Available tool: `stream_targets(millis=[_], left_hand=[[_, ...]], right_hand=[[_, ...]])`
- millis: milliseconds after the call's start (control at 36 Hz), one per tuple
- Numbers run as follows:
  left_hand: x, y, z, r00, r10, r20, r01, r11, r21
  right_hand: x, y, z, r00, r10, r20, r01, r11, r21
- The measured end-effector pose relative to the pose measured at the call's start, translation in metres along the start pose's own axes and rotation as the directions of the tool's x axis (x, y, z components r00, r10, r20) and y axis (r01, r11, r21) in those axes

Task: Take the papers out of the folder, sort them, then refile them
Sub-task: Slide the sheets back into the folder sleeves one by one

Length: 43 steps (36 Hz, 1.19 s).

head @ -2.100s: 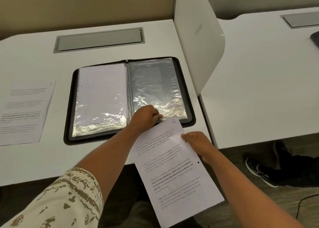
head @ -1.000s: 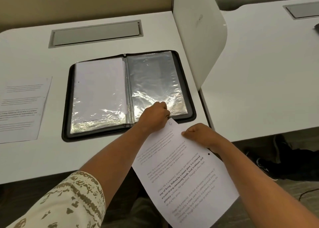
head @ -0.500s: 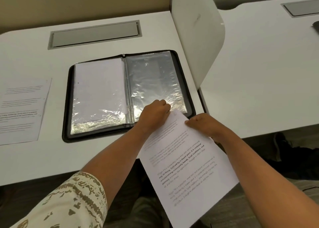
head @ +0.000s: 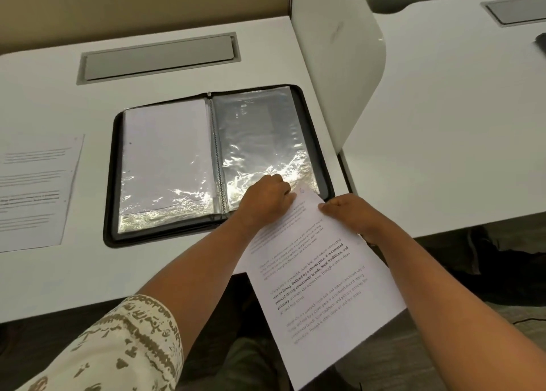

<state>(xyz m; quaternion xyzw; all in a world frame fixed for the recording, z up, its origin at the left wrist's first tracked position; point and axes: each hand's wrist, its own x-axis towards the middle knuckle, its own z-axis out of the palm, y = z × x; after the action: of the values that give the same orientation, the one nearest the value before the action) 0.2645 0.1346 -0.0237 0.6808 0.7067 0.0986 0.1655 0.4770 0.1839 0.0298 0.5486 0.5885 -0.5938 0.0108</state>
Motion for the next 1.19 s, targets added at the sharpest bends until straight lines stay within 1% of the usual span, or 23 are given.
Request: stream_targets(millis=[56, 111, 167, 222, 250, 278, 306, 333, 361, 389, 417, 444, 472, 500, 556, 583, 611, 667, 778, 861, 972, 1083, 1194], left_hand=[[0.001, 0.000, 0.000, 1.000, -0.002, -0.022, 0.002, 1.000, -0.004], [0.002, 0.001, 0.001, 1.000, 0.017, -0.014, -0.017, 1.000, -0.006], [0.003, 0.000, 0.003, 0.999, 0.051, 0.001, -0.051, 0.999, 0.009], [0.003, -0.001, 0.004, 0.996, 0.088, -0.022, -0.087, 0.995, 0.053], [0.002, -0.001, 0.004, 0.994, 0.099, -0.038, -0.096, 0.993, 0.074], [0.002, -0.002, 0.004, 0.994, 0.103, -0.048, -0.098, 0.991, 0.092], [0.002, -0.002, 0.004, 0.993, 0.108, -0.055, -0.101, 0.989, 0.110], [0.001, -0.001, 0.004, 0.992, 0.114, -0.057, -0.106, 0.986, 0.131], [0.001, -0.001, 0.005, 0.991, 0.120, -0.057, -0.110, 0.982, 0.152], [0.001, -0.001, 0.005, 0.991, 0.122, -0.055, -0.111, 0.979, 0.169], [0.000, -0.001, 0.006, 0.991, 0.120, -0.054, -0.109, 0.979, 0.173], [0.000, -0.001, 0.007, 0.992, 0.118, -0.053, -0.107, 0.979, 0.174], [0.000, -0.001, 0.007, 0.992, 0.117, -0.055, -0.106, 0.979, 0.172], [0.000, -0.001, 0.007, 0.992, 0.116, -0.056, -0.105, 0.980, 0.171], [0.001, -0.001, 0.008, 0.992, 0.114, -0.053, -0.104, 0.980, 0.170], [0.002, -0.002, 0.008, 0.993, 0.111, -0.048, -0.102, 0.981, 0.168], [0.002, -0.002, 0.009, 0.993, 0.106, -0.041, -0.098, 0.981, 0.164], [0.003, -0.003, 0.009, 0.995, 0.098, -0.029, -0.092, 0.983, 0.162], [0.004, -0.003, 0.007, 0.996, 0.088, -0.009, -0.086, 0.983, 0.165], [0.004, -0.005, 0.005, 0.994, 0.107, -0.027, -0.102, 0.984, 0.146], [0.001, -0.007, 0.000, 0.979, 0.192, -0.067, -0.185, 0.978, 0.099], [-0.005, -0.009, -0.009, 0.956, 0.278, -0.096, -0.272, 0.960, 0.070], [-0.008, -0.013, -0.015, 0.950, 0.300, -0.092, -0.290, 0.951, 0.103]], right_hand=[[0.000, 0.003, 0.000, 1.000, -0.004, 0.018, 0.004, 1.000, 0.000], [0.000, 0.005, 0.000, 0.999, -0.007, 0.039, 0.007, 1.000, 0.001], [0.001, 0.008, 0.001, 1.000, -0.007, 0.022, 0.007, 1.000, -0.001], [0.007, 0.011, 0.002, 1.000, 0.005, -0.015, -0.005, 1.000, 0.003], [0.010, 0.011, 0.004, 0.999, 0.005, -0.037, -0.005, 1.000, -0.014], [0.014, 0.012, 0.006, 0.998, -0.011, -0.065, 0.006, 0.997, -0.072], [0.018, 0.013, 0.008, 0.993, -0.051, -0.103, 0.033, 0.984, -0.175], [0.021, 0.016, 0.010, 0.981, -0.121, -0.152, 0.070, 0.951, -0.302], [0.022, 0.019, 0.012, 0.952, -0.218, -0.214, 0.112, 0.900, -0.421], [0.022, 0.023, 0.015, 0.902, -0.328, -0.280, 0.150, 0.847, -0.509], [0.020, 0.027, 0.019, 0.833, -0.446, -0.328, 0.198, 0.794, -0.575], [0.019, 0.030, 0.024, 0.763, -0.550, -0.339, 0.254, 0.738, -0.625], [0.017, 0.032, 0.029, 0.709, -0.633, -0.310, 0.314, 0.678, -0.664], [0.017, 0.033, 0.036, 0.670, -0.698, -0.252, 0.368, 0.607, -0.704], [0.021, 0.035, 0.049, 0.624, -0.776, -0.091, 0.445, 0.449, -0.775], [0.024, 0.037, 0.056, 0.617, -0.786, -0.017, 0.466, 0.384, -0.797], [0.028, 0.038, 0.063, 0.620, -0.784, 0.036, 0.479, 0.341, -0.809], [0.034, 0.041, 0.076, 0.637, -0.767, 0.075, 0.477, 0.316, -0.820], [0.038, 0.043, 0.087, 0.674, -0.736, 0.065, 0.452, 0.342, -0.824], [0.039, 0.043, 0.090, 0.729, -0.678, 0.088, 0.453, 0.382, -0.806], [0.042, 0.044, 0.091, 0.787, -0.616, 0.025, 0.394, 0.472, -0.789], [0.042, 0.032, 0.096, 0.827, -0.560, -0.043, 0.287, 0.487, -0.825], [0.042, 0.018, 0.103, 0.866, -0.487, -0.116, 0.176, 0.514, -0.839]])
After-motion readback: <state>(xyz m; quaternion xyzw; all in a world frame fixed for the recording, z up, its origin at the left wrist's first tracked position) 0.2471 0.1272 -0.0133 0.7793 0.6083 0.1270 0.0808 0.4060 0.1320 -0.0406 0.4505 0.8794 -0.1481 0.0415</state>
